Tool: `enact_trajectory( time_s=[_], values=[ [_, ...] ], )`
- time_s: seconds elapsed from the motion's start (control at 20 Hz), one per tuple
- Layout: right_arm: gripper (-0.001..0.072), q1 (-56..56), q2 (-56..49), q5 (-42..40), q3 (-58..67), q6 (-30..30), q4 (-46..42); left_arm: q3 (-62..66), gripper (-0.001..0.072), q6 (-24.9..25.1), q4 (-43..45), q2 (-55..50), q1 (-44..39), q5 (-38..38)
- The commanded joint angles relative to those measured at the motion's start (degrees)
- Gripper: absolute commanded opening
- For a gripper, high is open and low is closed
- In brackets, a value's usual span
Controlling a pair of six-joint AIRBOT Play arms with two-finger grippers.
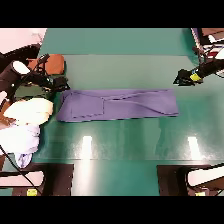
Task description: Fold the shirts.
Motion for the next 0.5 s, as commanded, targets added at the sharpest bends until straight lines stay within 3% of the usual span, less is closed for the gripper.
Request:
enact_trajectory(
  time_s=[0.0,0.1,0.15,0.2,0.45],
  values=[
    [0.0397,-4.0,0.4,4.0,-2.6,-3.3,2.3,1.6,0.0034,1.7,-0.2,0.7,0.0,-4.7],
    [0.0418,-7.9,1.4,5.2,-7.8,-4.7,3.3,1.6,0.0021,1.8,-1.5,0.9,0.0,-5.3],
    [0.0509,-9.8,1.4,5.1,-10.1,-5.0,5.3,1.6,0.0022,1.8,-2.9,0.9,-0.2,-5.6],
    [0.0544,-12.0,1.3,4.4,-12.7,-5.7,8.0,1.6,0.0021,1.8,-3.3,0.9,-1.0,-5.6],
    [0.0543,-14.9,-2.2,3.2,-19.0,-9.0,17.6,1.6,0.0021,0.7,-3.2,0.6,-8.7,-2.3]
  ],
)
